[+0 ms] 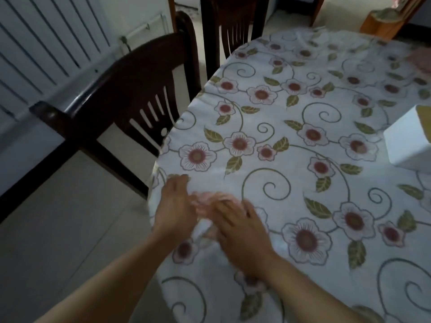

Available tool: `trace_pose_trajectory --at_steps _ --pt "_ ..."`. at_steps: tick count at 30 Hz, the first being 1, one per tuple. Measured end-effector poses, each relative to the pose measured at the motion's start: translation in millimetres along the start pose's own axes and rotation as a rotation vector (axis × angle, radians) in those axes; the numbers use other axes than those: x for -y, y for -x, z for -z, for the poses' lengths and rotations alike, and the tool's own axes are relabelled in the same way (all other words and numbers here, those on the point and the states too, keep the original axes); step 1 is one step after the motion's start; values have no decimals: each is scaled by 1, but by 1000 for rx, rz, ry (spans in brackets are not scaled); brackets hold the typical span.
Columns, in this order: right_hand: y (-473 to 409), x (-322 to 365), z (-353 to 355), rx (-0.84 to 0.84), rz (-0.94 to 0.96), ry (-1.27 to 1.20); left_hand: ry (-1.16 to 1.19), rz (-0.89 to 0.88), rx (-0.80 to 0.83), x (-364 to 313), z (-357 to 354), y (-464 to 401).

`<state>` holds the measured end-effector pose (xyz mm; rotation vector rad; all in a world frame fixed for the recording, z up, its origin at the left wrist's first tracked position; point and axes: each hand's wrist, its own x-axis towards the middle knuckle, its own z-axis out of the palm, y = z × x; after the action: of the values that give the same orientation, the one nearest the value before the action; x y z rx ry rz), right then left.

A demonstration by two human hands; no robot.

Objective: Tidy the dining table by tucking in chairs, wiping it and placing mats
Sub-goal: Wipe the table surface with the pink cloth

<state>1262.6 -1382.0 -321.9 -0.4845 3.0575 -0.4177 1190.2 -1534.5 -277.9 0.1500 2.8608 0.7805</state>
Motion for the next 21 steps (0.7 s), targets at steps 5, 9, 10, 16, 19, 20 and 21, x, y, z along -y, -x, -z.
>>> trace_pose_trajectory --at_steps 5,9,10,16,19,20,21 --pt "6 -79 23 -132 -687 27 -7 -7 155 -1 -4 29" --pt "8 -29 12 -198 -531 -5 -7 -33 206 0 -5 44" --pt "20 -4 9 -183 -391 -13 -16 -50 205 -1 -5 49" --pt "131 40 -3 -19 -47 80 -113 -137 228 -24 -14 82" --pt "169 -29 11 -96 -467 92 -117 -190 246 -46 -32 102" --pt "183 -55 19 -116 -652 99 -110 -199 255 -53 -38 108" --pt "196 -76 26 -145 -820 108 -105 -205 267 -61 -43 114"
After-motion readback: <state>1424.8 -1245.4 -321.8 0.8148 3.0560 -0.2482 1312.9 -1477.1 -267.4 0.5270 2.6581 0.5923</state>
